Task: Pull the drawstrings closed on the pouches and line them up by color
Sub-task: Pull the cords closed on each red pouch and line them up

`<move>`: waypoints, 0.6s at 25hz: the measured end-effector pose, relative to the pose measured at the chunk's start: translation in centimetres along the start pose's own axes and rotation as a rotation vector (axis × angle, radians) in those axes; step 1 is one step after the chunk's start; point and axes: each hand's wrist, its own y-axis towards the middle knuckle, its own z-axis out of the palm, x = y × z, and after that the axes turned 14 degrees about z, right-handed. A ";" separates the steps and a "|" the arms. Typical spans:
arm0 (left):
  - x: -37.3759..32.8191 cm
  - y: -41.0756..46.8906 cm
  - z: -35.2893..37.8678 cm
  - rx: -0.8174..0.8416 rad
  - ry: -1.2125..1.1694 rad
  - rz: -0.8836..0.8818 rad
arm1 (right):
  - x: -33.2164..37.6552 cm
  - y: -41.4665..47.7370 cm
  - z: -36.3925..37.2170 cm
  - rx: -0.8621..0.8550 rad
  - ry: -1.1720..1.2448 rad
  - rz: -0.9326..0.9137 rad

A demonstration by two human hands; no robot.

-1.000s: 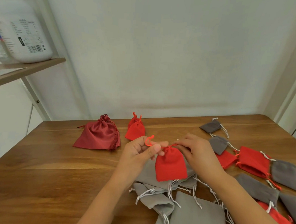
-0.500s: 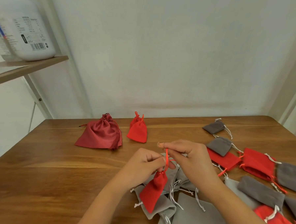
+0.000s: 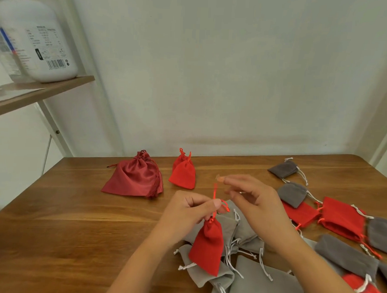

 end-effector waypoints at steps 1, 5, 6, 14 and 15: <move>0.0 0.1 -0.1 -0.072 0.001 -0.003 | 0.1 0.0 0.0 -0.017 0.023 -0.002; 0.2 0.3 -0.2 -0.206 -0.019 -0.001 | 0.4 -0.4 0.2 -0.017 0.051 -0.019; 0.1 0.2 -0.1 -0.206 -0.016 -0.001 | 0.3 -0.5 0.4 -0.022 0.008 -0.041; -0.5 0.2 0.3 -0.144 -0.054 -0.039 | -0.4 0.1 0.1 -0.210 -0.491 -0.387; -0.5 0.2 0.3 -0.125 -0.065 -0.054 | -0.5 0.3 -0.2 -0.234 -0.547 -0.397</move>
